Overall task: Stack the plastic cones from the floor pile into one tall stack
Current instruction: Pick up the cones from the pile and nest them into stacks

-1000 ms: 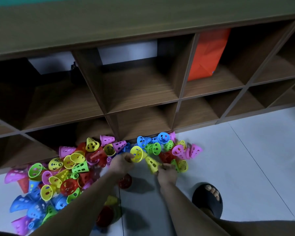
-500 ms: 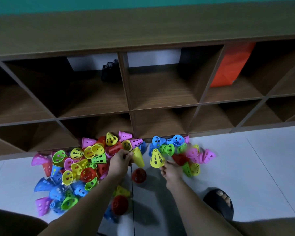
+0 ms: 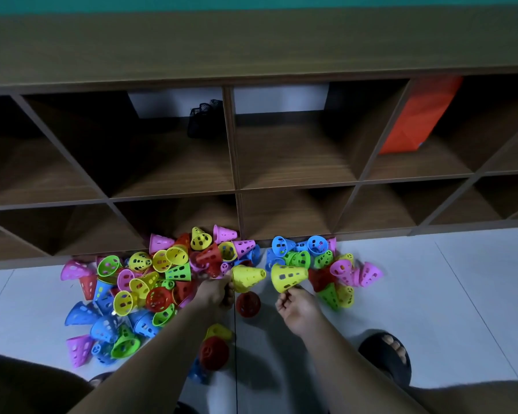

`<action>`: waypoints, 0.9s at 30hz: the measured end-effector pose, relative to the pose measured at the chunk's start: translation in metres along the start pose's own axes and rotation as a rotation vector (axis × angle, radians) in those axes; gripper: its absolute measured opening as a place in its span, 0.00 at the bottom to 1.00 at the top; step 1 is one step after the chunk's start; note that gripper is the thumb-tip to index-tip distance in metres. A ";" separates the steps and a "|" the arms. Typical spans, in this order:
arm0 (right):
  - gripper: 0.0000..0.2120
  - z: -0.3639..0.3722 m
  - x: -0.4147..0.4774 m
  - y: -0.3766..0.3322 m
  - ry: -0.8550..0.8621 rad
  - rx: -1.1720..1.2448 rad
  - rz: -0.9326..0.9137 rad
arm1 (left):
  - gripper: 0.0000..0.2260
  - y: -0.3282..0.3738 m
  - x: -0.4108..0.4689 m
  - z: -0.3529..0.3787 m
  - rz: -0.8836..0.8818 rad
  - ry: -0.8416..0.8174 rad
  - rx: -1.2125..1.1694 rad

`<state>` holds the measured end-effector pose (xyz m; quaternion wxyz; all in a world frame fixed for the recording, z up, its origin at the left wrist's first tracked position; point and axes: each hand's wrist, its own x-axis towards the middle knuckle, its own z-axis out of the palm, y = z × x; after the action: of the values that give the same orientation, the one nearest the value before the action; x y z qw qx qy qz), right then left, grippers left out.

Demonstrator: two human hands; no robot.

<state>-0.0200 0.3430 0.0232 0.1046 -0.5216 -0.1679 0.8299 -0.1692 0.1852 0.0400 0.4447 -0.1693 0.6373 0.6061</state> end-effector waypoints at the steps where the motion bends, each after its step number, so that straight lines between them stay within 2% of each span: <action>1: 0.10 0.001 0.000 0.002 0.004 -0.013 -0.003 | 0.14 -0.002 0.000 -0.001 -0.019 0.003 0.002; 6: 0.09 0.010 0.000 0.012 -0.010 -0.210 -0.005 | 0.11 -0.008 0.001 -0.003 -0.100 -0.058 -0.007; 8: 0.10 0.016 -0.001 0.017 -0.014 -0.276 -0.020 | 0.13 -0.009 -0.001 -0.002 -0.106 -0.080 0.038; 12: 0.10 0.015 0.003 0.025 0.031 -0.464 -0.121 | 0.17 -0.020 0.006 -0.005 -0.060 -0.037 0.301; 15: 0.12 0.009 0.007 0.031 0.048 -0.681 -0.218 | 0.15 -0.027 0.012 -0.009 0.002 -0.018 0.461; 19: 0.10 0.005 0.009 0.038 0.023 -0.808 -0.253 | 0.09 -0.030 0.011 -0.011 0.100 0.039 0.622; 24: 0.04 -0.006 0.020 0.036 0.019 -0.818 -0.219 | 0.08 -0.024 0.019 -0.006 0.157 0.134 0.717; 27: 0.04 -0.012 0.024 0.024 0.004 -0.815 -0.204 | 0.08 -0.016 0.024 0.005 0.190 0.129 0.734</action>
<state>-0.0198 0.3307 -0.0105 -0.0283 -0.5025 -0.5332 0.6799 -0.1679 0.1942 0.0122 0.3765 0.0232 0.8515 0.3643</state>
